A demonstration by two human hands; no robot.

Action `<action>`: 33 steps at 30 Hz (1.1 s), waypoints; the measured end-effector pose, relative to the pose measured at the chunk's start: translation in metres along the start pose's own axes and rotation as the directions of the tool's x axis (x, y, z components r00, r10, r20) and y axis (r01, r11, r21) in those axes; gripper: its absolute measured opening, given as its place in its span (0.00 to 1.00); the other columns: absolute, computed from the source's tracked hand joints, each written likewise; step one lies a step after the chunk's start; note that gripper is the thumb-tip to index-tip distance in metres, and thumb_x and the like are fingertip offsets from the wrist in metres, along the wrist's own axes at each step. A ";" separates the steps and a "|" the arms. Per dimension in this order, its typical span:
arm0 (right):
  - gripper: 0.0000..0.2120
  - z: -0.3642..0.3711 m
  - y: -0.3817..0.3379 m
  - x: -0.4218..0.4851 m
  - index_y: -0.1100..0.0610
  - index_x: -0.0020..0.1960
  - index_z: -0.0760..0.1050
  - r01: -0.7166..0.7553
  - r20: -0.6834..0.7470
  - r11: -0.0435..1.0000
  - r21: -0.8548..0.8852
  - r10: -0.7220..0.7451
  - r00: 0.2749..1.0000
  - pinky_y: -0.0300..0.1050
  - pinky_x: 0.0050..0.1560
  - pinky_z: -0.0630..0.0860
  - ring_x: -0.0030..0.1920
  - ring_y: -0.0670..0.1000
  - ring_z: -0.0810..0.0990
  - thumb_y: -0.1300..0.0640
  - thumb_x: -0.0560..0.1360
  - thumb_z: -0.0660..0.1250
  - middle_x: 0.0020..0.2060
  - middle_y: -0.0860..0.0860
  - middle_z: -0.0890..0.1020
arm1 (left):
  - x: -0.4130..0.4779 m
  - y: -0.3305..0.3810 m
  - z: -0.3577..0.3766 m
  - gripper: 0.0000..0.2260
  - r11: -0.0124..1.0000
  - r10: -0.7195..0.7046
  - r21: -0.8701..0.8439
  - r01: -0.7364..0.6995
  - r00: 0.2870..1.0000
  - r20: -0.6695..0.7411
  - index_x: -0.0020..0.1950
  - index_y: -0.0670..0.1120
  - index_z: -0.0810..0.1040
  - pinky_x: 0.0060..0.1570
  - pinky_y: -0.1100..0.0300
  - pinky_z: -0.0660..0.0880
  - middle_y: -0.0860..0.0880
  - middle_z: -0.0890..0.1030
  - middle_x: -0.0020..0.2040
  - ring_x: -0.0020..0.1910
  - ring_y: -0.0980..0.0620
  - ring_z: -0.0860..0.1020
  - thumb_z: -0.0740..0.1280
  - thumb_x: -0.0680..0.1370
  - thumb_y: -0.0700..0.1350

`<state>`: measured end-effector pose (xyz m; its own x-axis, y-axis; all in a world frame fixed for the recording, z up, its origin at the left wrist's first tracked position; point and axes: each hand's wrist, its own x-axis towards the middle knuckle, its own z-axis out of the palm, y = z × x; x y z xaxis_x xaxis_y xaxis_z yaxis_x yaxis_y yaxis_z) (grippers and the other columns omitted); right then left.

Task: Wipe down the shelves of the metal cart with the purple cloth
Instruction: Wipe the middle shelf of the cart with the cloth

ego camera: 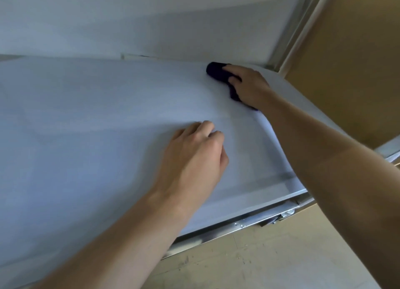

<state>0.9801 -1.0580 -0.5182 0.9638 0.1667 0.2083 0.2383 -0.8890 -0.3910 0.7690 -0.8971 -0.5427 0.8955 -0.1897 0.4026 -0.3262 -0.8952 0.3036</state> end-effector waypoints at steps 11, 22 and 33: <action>0.19 -0.038 0.059 0.013 0.65 0.70 0.67 -0.276 -0.036 0.944 -0.181 0.274 0.961 0.51 0.61 0.70 0.65 0.63 0.71 0.64 0.79 0.60 0.68 0.63 0.70 | 0.000 0.000 0.001 0.11 1.000 0.006 -0.008 -0.006 1.000 0.001 0.43 0.46 0.80 0.49 0.51 0.75 0.48 0.81 0.49 0.49 0.46 0.79 0.58 0.74 0.44; 0.20 -0.025 0.049 0.011 0.51 0.72 0.69 -0.067 -0.062 0.997 -0.033 0.065 0.996 0.45 0.59 0.70 0.63 0.57 0.74 0.59 0.80 0.59 0.67 0.55 0.74 | -0.001 -0.002 -0.001 0.13 1.000 -0.021 -0.020 0.021 1.000 0.005 0.46 0.46 0.82 0.49 0.52 0.75 0.49 0.81 0.51 0.49 0.48 0.80 0.58 0.74 0.46; 0.21 -0.002 0.031 0.027 0.52 0.71 0.69 -0.025 -0.014 0.993 -0.118 0.024 1.000 0.48 0.60 0.71 0.63 0.60 0.75 0.59 0.78 0.58 0.66 0.58 0.75 | 0.001 0.002 0.000 0.13 1.000 -0.029 0.001 0.029 0.999 0.025 0.47 0.46 0.82 0.51 0.50 0.74 0.49 0.81 0.50 0.50 0.47 0.79 0.58 0.74 0.46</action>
<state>1.0127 -1.0817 -0.5228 0.9674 0.1396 0.2113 0.1980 -0.9371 -0.2876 0.7695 -0.8987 -0.5421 0.9120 -0.1737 0.3717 -0.2996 -0.9008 0.3142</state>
